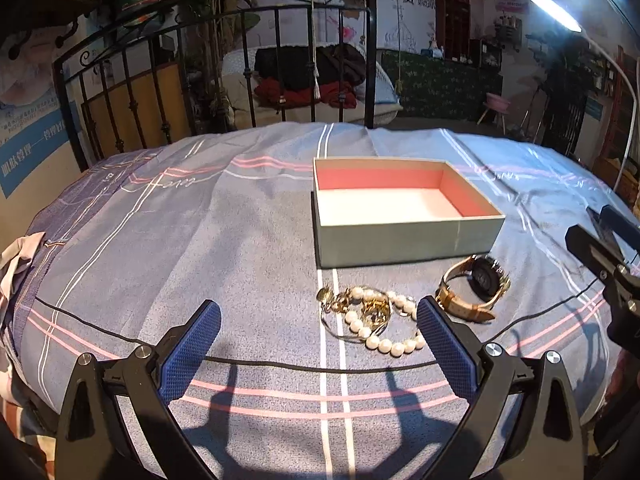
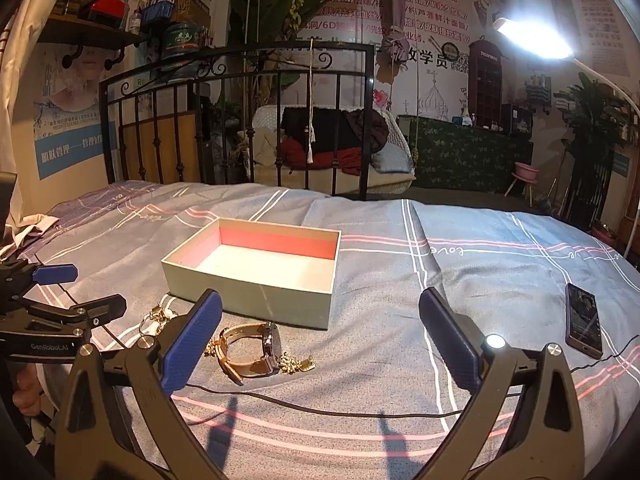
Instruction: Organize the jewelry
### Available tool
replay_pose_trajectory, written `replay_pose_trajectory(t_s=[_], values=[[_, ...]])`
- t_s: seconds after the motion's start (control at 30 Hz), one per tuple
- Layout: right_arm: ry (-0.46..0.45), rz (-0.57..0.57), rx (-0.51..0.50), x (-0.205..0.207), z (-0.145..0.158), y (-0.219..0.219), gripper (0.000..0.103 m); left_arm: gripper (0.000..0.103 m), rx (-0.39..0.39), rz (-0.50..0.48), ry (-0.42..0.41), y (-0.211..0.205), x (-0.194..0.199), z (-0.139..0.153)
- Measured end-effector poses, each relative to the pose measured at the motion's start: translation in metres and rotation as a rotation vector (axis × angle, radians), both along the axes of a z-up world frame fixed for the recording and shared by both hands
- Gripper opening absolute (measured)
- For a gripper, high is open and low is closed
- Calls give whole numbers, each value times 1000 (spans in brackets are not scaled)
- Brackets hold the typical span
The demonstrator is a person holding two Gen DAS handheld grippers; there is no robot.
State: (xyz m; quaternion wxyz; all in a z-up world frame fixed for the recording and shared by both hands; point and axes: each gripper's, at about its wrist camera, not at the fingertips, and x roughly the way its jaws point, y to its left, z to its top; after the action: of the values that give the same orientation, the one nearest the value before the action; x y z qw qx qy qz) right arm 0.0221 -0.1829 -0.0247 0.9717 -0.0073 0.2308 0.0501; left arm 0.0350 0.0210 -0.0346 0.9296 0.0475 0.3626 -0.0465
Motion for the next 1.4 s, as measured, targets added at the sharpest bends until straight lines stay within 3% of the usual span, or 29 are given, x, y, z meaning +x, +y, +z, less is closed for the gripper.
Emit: replay_pose_trajectory(t_s=[0.07, 0.13, 0.17, 0.27, 0.47, 0.7, 0.8, 0.87, 0.9, 0.97, 1.17, 1.4], values=[[44, 18, 11, 7, -7, 0, 94, 89, 23, 2, 46, 1, 7, -6], [79, 37, 14, 13, -14, 2, 80, 88, 0, 18, 86, 7, 15, -9], [94, 46, 14, 17, -17, 4, 78, 88, -20, 26, 104, 11, 19, -10], [109, 67, 6, 24, -22, 10, 78, 88, -18, 45, 164, 16, 33, -18], [142, 87, 4, 37, -31, 15, 78, 61, 5, 28, 272, 15, 53, -36], [179, 99, 8, 47, -41, 19, 78, 53, 57, 25, 301, 8, 59, -44], [186, 104, 9, 49, -43, 21, 78, 36, 56, -4, 310, 2, 59, -44], [190, 103, 13, 50, -44, 21, 78, 10, 49, -40, 314, -4, 58, -43], [191, 102, 16, 51, -44, 20, 78, 7, 43, -46, 316, -6, 57, -43], [194, 101, 20, 51, -44, 19, 78, 6, 42, -43, 308, -7, 57, -43], [213, 126, 31, 54, -47, 19, 76, 3, -56, -35, 270, 4, 55, -32], [291, 156, 16, 71, -59, 28, 45, 3, -81, -47, 206, 2, 50, -14]])
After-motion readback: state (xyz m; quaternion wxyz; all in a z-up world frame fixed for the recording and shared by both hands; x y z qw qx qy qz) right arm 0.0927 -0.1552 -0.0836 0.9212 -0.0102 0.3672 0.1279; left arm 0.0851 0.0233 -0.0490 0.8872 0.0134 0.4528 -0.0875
